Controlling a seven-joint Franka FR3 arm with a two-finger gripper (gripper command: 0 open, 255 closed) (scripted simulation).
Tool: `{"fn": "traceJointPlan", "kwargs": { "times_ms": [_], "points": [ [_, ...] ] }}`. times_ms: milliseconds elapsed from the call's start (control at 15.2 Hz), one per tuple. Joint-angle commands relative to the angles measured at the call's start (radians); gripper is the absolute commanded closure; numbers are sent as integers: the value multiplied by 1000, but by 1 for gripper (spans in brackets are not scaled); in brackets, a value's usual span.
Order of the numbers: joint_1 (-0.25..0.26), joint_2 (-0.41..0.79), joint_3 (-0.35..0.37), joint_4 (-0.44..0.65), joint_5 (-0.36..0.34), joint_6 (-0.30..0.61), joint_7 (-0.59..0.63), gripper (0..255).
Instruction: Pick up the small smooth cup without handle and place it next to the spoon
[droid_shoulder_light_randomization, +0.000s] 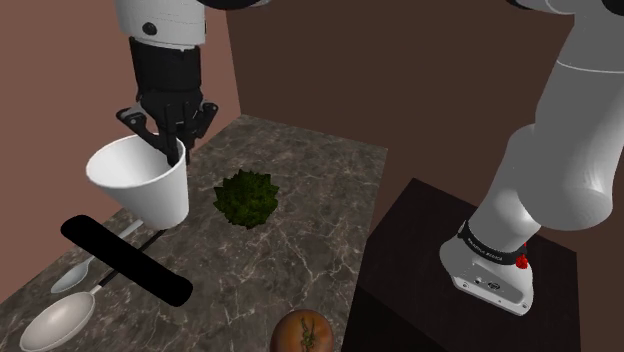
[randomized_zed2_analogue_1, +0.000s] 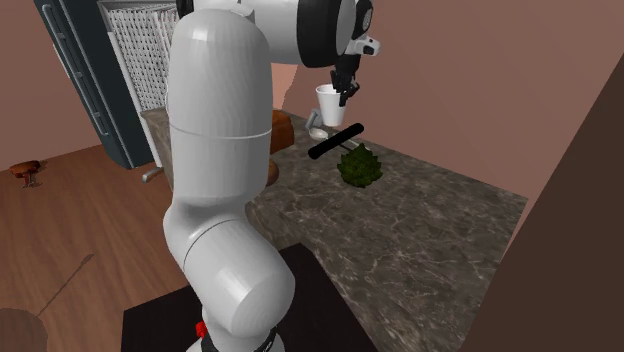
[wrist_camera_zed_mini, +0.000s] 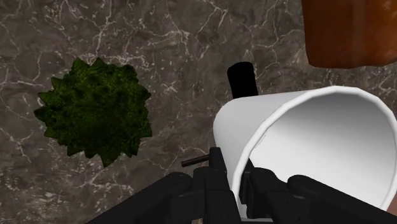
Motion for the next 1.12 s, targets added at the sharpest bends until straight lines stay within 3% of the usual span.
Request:
{"fn": "traceJointPlan", "kwargs": {
  "times_ms": [0,1056],
  "points": [
    [1,2,0,-24,-1,27,0,255],
    [6,51,-6,-180,-19,227,-6,255]
  ]
}}
